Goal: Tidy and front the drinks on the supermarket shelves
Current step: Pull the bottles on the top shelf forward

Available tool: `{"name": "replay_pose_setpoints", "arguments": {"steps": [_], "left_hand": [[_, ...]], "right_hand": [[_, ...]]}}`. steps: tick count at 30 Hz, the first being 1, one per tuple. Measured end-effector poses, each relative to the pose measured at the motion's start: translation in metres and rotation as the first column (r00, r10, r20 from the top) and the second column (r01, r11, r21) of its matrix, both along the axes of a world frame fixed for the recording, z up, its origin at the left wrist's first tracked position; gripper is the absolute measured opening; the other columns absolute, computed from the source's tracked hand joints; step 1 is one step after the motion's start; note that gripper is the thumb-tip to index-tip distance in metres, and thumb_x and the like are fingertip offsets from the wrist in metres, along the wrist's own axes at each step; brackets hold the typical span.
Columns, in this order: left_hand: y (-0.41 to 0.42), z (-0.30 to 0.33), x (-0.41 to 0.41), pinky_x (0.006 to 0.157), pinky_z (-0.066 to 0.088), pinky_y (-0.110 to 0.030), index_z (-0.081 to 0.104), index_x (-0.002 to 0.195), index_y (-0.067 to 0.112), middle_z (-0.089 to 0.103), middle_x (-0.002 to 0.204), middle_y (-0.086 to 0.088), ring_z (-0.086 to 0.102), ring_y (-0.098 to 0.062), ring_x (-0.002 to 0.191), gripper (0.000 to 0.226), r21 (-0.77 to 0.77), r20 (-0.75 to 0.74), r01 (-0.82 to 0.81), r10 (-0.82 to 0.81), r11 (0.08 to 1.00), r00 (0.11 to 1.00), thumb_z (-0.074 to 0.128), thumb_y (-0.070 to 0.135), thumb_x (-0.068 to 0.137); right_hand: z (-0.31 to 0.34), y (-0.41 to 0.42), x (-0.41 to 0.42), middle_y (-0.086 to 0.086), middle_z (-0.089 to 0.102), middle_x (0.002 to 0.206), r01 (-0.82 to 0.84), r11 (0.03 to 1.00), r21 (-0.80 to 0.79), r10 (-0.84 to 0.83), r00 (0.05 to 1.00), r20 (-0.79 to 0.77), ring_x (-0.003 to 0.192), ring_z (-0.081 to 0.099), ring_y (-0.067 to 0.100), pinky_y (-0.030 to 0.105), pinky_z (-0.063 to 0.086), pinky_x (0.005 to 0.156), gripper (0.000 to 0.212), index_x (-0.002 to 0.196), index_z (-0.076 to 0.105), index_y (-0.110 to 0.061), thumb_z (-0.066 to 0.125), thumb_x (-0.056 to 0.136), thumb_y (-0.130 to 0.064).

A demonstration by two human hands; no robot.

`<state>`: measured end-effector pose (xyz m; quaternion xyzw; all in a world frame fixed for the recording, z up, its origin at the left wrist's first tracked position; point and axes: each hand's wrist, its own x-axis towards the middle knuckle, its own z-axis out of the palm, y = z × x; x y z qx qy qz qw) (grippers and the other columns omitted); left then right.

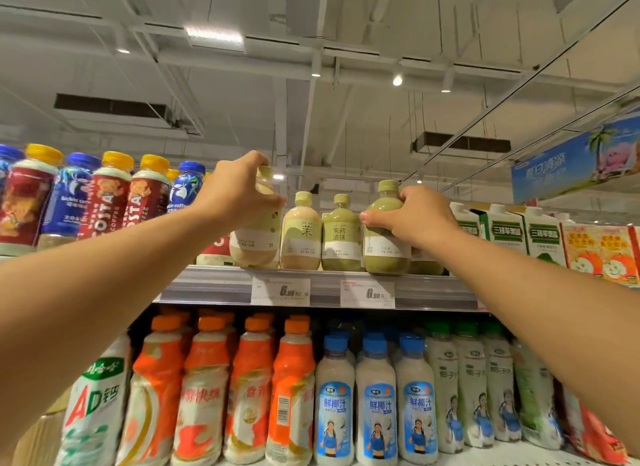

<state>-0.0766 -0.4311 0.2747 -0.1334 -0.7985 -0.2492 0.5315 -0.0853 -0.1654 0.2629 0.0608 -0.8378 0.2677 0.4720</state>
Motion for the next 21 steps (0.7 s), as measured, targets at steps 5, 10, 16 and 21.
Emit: {"name": "replay_pose_setpoints", "arguments": {"steps": [5,10,16,21], "left_hand": [[0.008,0.000,-0.015,0.066,0.054,-0.036,0.048,0.131,0.023,0.057,0.102,-0.004,0.057,-0.025,0.088,0.065,-0.018,0.016,-0.078,0.079,0.997,0.997,0.075,0.046,0.076],[0.006,0.002,-0.027,0.047,0.041,-0.024,0.043,0.132,0.023,0.050,0.095,0.000,0.055,-0.022,0.081,0.064,-0.012,0.056,-0.101,0.101,0.995,0.993,0.073,0.045,0.080],[0.004,-0.001,-0.032,0.046,0.042,-0.025,0.037,0.134,0.022,0.050,0.094,-0.003,0.055,-0.023,0.077,0.067,-0.038,0.100,-0.159,0.162,0.987,0.982,0.067,0.051,0.083],[0.006,-0.006,-0.026,0.050,0.044,-0.027,0.028,0.142,0.023,0.057,0.104,-0.010,0.054,-0.020,0.075,0.075,-0.116,0.113,-0.134,0.147,0.984,0.983,0.063,0.054,0.084]], "right_hand": [[-0.002,-0.005,-0.006,0.006,0.063,0.103,0.059,0.998,0.021,-0.059,0.998,0.010,0.092,0.059,0.026,0.033,0.044,0.066,0.071,0.108,0.061,-0.013,0.074,0.067,-0.069],[-0.001,-0.007,-0.006,0.008,0.062,0.103,0.149,0.985,0.085,-0.151,0.988,0.023,0.091,0.059,0.027,0.036,0.048,0.069,0.068,0.102,0.057,-0.012,0.068,0.071,-0.072],[-0.003,-0.011,-0.003,0.010,0.059,0.126,0.217,0.963,0.158,-0.218,0.976,-0.012,0.110,0.058,0.032,0.045,0.054,0.082,0.091,0.140,0.035,-0.013,0.065,0.076,-0.070],[-0.006,-0.011,0.002,0.012,0.056,0.129,0.259,0.919,0.299,-0.283,0.958,0.042,0.108,0.058,0.032,0.043,0.055,0.078,0.098,0.146,0.024,-0.015,0.060,0.076,-0.074]]}}
